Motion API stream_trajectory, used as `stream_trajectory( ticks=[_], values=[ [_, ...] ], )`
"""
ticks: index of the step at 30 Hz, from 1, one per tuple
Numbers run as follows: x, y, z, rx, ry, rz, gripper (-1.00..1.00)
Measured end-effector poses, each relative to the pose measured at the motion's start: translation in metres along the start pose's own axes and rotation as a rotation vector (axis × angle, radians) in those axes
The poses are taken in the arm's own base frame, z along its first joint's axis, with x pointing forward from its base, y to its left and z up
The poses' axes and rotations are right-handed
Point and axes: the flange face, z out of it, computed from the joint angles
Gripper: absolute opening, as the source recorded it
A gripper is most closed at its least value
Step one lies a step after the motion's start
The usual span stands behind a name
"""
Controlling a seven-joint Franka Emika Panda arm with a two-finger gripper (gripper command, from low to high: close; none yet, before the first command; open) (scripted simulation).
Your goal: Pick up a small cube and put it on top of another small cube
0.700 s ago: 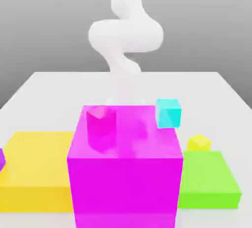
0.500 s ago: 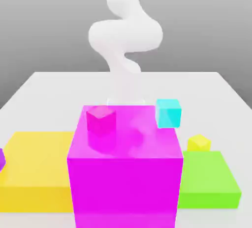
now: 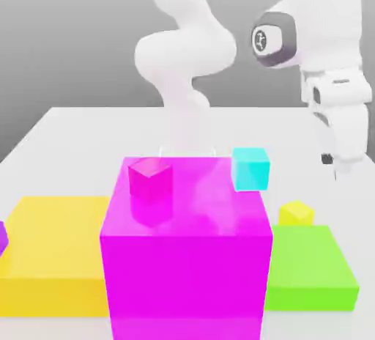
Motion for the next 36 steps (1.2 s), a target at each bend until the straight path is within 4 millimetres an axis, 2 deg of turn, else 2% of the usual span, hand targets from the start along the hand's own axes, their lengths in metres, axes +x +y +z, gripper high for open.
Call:
stream_trajectory(
  ticks=[6,9,14,15,22,30,33,36],
  values=[
    [-0.057,-0.067,0.071,0.067,-0.137,-0.407,0.0],
    [-0.065,-0.076,0.094,0.075,-0.152,-0.457,0.0],
    [-0.074,-0.077,0.133,0.077,-0.153,-0.458,0.0],
    [-0.075,-0.077,0.138,0.077,-0.154,-0.458,-1.0],
    [-0.076,-0.077,0.139,0.077,-0.156,-0.458,-1.0],
    [-0.066,-0.075,0.083,0.076,-0.156,-0.459,-1.0],
    [-0.045,-0.058,0.079,0.084,-0.177,-0.385,-1.0],
    [-0.016,-0.029,0.075,0.091,-0.201,-0.279,-1.0]
  ],
)
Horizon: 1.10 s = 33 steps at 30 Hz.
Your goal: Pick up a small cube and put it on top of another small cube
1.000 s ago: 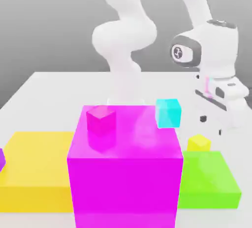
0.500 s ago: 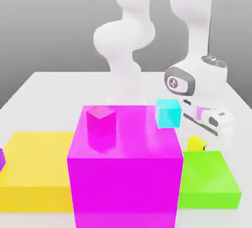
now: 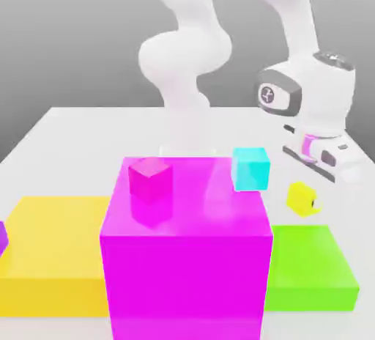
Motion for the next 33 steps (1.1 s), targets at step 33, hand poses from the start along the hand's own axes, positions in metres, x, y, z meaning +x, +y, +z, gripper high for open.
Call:
stream_trajectory(
  ticks=[33],
  values=[
    [-0.206,0.251,-0.243,0.052,0.024,0.812,-1.0]
  ],
)
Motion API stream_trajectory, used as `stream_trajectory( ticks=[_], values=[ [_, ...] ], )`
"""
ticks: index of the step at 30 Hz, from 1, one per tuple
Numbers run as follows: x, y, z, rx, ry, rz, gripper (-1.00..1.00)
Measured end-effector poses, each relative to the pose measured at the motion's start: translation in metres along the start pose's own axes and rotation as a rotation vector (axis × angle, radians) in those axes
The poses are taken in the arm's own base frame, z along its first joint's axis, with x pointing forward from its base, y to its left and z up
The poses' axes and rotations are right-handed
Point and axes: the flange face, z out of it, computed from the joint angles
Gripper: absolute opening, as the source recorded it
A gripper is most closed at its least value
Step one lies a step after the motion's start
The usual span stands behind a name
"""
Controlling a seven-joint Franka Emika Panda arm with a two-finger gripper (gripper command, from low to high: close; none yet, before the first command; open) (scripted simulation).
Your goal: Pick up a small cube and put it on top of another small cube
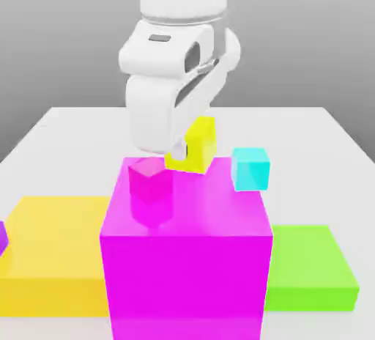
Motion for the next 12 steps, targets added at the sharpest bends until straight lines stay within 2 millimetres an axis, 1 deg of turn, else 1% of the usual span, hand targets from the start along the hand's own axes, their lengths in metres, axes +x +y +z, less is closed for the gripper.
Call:
stream_trajectory(
  ticks=[2,4,6,8,9,12],
  values=[
    [-0.024,0.009,-0.009,-0.015,0.019,0.015,-1.0],
    [-0.042,0.008,-0.008,-0.038,0.039,0.006,-1.0],
    [-0.046,0.009,0.012,-0.047,0.046,0.0,-1.0],
    [-0.046,0.01,0.04,-0.05,0.048,-0.001,-1.0],
    [-0.046,0.01,0.05,-0.05,0.049,-0.002,1.0],
    [-0.046,0.01,0.05,-0.05,0.049,-0.002,1.0]
  ],
)
